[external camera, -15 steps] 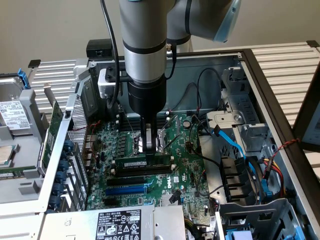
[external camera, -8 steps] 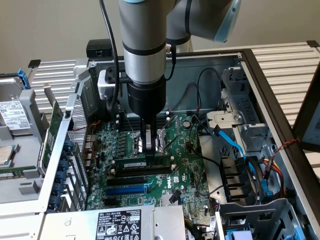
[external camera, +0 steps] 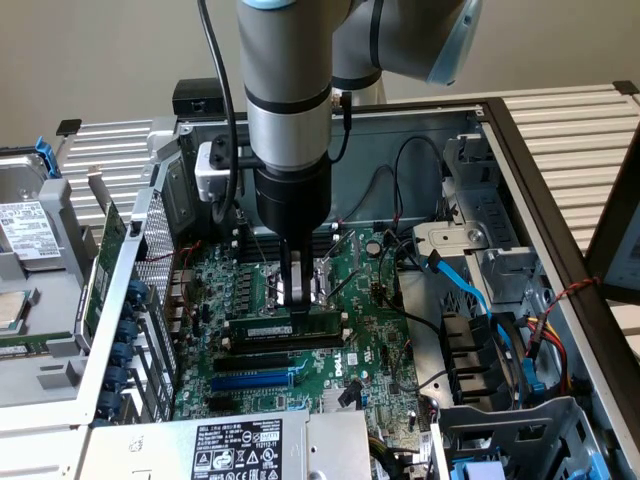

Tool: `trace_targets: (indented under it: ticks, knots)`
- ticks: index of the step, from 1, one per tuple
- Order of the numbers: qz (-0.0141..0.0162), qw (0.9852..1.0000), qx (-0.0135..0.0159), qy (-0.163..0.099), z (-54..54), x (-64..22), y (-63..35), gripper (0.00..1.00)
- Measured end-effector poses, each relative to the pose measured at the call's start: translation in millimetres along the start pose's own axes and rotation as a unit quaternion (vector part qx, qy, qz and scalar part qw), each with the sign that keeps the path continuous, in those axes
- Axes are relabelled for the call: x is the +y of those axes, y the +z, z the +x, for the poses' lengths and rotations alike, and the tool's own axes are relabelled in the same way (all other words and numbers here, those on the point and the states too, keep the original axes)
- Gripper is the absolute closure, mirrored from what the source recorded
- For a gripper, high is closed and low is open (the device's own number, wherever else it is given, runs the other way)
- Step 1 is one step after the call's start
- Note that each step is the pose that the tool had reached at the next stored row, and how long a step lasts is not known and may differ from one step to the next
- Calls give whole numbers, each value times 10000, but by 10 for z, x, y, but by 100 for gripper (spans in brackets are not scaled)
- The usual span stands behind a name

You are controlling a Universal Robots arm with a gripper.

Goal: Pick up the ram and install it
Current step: 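Insert the ram into the slot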

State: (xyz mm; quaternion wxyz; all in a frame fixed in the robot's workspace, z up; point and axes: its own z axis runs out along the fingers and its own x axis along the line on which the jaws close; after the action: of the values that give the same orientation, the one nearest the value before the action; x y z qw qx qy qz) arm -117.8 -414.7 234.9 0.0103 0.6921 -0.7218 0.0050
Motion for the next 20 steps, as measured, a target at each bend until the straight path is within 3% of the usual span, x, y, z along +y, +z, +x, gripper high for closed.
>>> trace_targets:
  ticks: [20]
  knots:
    - [2, 10000, 0, 0, 0, -1, 37, 88]
